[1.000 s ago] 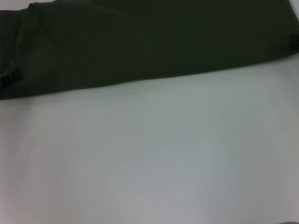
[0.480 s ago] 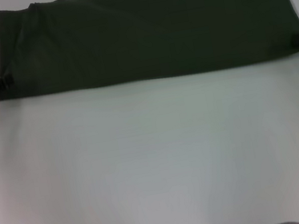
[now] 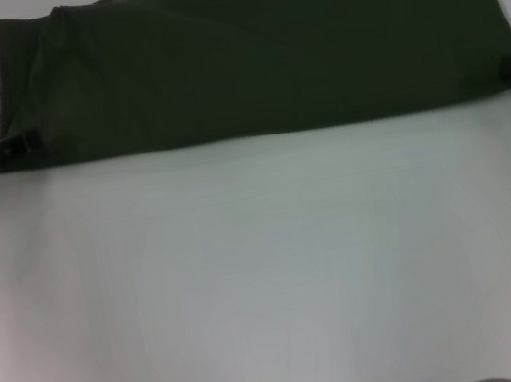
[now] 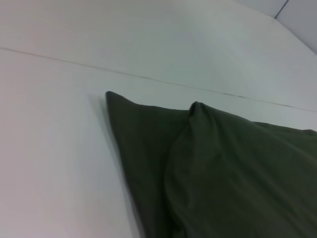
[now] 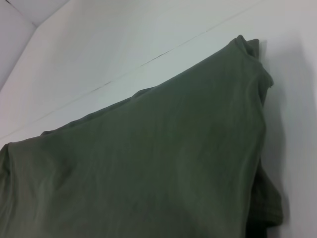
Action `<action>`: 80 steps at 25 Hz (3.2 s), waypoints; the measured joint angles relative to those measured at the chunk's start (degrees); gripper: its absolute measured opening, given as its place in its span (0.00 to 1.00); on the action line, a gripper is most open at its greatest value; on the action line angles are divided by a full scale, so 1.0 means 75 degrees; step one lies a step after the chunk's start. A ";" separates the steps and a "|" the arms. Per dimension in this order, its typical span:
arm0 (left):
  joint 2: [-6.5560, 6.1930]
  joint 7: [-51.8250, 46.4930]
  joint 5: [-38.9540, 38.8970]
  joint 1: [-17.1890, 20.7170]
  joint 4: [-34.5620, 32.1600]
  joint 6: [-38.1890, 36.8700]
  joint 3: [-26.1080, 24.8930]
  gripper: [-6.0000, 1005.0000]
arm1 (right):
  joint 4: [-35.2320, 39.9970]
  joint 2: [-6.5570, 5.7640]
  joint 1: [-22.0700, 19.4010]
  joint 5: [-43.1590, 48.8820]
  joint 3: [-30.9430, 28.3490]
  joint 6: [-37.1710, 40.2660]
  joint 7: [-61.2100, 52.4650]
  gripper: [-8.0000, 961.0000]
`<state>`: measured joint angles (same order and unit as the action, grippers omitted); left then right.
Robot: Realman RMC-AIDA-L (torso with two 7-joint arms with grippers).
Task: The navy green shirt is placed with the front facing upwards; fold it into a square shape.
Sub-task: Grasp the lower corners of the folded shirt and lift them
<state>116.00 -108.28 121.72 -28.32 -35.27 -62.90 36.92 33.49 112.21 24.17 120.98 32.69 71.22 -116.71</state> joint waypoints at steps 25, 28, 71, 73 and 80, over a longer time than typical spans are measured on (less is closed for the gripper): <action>0.0032 -0.0140 0.0393 -0.0199 0.0010 -0.0174 0.0139 0.90 | -0.0005 0.0003 0.0012 -0.0019 0.0000 -0.0020 -0.0004 0.02; 0.0034 -0.0140 0.0396 -0.0217 -0.0010 -0.0199 0.0169 0.90 | -0.0002 0.0003 0.0012 -0.0019 0.0000 -0.0023 -0.0004 0.02; -0.0070 -0.0231 0.0984 -0.0487 -0.0196 -0.0405 0.0186 0.80 | 0.0000 -0.0009 0.0082 -0.0017 -0.0059 -0.0040 -0.0011 0.02; -0.0063 -0.0235 0.0984 -0.0489 -0.0196 -0.0404 0.0186 0.76 | 0.0000 -0.0009 0.0082 -0.0017 -0.0059 -0.0040 -0.0007 0.02; -0.0057 -0.0237 0.0984 -0.0485 -0.0196 -0.0389 0.0186 0.72 | 0.0000 -0.0009 0.0082 -0.0017 -0.0058 -0.0040 -0.0002 0.02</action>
<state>115.57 -110.06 129.11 -31.96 -36.74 -65.82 38.32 33.49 112.14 24.79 120.85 32.26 70.92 -116.73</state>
